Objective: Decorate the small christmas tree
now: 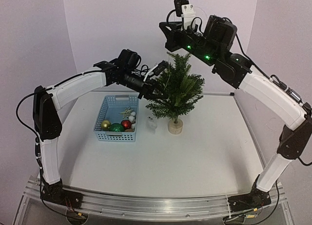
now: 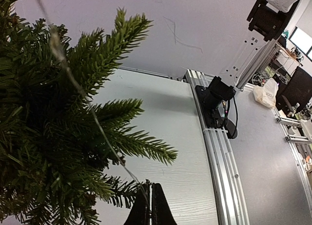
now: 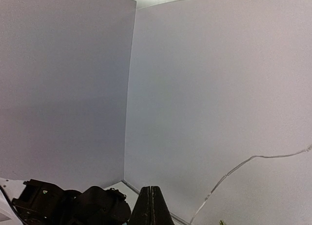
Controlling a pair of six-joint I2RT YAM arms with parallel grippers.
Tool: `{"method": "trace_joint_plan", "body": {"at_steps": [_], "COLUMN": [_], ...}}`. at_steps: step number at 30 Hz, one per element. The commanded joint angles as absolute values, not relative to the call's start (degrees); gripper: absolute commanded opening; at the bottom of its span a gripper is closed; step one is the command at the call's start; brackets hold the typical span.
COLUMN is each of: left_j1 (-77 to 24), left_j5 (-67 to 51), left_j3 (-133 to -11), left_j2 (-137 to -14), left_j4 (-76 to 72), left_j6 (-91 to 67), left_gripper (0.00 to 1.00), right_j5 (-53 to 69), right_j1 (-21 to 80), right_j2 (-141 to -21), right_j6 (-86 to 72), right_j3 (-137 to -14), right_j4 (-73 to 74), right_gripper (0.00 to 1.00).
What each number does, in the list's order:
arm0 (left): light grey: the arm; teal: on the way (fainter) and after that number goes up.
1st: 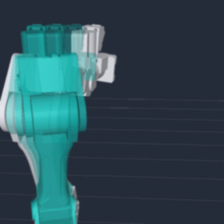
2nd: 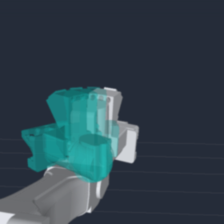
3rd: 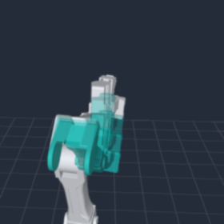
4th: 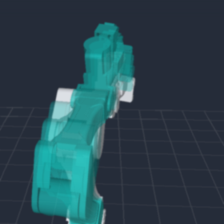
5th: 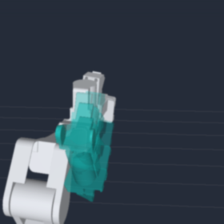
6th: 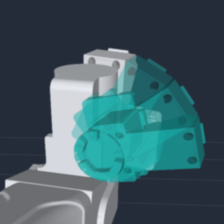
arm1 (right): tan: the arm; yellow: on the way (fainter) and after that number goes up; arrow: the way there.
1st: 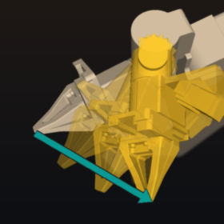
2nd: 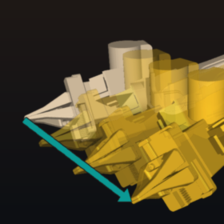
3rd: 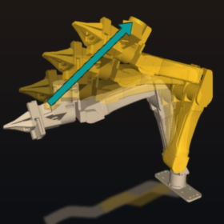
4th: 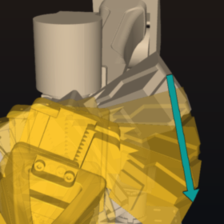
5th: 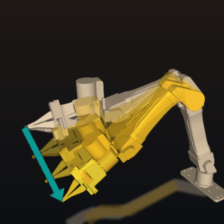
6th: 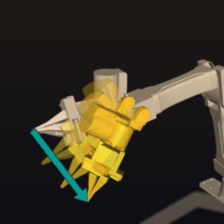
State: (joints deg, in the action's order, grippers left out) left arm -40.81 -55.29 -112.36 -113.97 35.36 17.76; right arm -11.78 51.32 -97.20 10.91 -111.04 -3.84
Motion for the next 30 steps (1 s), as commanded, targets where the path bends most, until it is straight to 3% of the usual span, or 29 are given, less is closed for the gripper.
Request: {"method": "trace_joint_plan", "body": {"at_steps": [1,14,22,30], "left_j1": [-40.5,-38.9,-36.6,-35.2], "left_j5": [-53.3,-54.7,-54.1,-56.8], "left_j3": [-111.3,-111.7,-112.1,-117.5], "left_j2": [-115.1,-117.8,-118.4,-116.4], "left_j4": [30.5,26.5,26.0,33.6], "left_j6": [17.2,16.9,20.4,23.1], "left_gripper": [0.0,0.01,0.16,0.43], "right_j5": [-12.7,-4.5,-3.6,-2.3], "right_j1": [48.5,43.3,43.2,43.1], "right_j2": [-100.7,-111.2,-114.6,-116.1], "right_j6": [14.5,16.2,15.9,14.5], "right_j3": [-115.2,-125.2,-126.2,-127.8], "right_j4": [-4.3,-4.3,-4.3,-4.3], "right_gripper": [0.0,0.0,0.0,0.0]}}
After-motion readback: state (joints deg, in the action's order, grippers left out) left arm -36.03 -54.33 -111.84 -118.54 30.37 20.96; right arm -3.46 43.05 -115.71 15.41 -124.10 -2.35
